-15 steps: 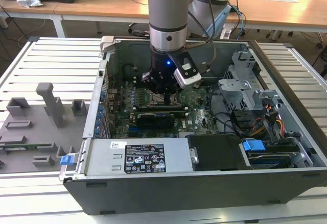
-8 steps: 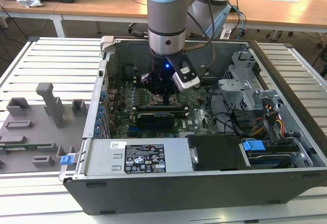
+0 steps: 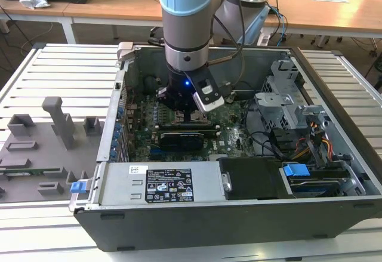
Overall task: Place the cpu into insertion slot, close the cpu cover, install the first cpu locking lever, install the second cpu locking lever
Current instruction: 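Install the second cpu locking lever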
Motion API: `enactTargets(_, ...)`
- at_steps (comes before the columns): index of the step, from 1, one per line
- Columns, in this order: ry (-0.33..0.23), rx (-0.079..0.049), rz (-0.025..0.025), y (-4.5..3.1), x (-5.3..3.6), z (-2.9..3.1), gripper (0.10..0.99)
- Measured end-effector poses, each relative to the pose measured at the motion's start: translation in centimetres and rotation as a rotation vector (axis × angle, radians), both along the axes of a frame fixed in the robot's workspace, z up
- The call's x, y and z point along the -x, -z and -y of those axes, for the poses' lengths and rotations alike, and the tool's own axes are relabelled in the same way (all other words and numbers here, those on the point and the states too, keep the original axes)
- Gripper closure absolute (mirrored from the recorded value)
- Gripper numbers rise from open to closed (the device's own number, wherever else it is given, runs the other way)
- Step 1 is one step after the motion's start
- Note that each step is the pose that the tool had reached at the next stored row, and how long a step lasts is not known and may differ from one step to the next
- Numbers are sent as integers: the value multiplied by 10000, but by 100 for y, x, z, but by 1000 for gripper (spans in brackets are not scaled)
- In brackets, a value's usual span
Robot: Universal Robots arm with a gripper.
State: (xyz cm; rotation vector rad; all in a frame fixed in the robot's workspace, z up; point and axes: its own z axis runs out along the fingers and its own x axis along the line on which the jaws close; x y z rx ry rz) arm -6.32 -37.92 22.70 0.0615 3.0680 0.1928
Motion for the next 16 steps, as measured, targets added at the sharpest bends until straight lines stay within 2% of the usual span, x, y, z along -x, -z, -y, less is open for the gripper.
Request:
enactTargets(2, 1, -129, 0, 9, 13, 27, 980)
enactTargets(5, 1, -502, 0, 37, 77, 109, 980)
enactTargets(12, 1, -958, 0, 76, 158, 219, 980)
enactTargets(16, 0, -1315, 0, 94, 212, 267, 980)
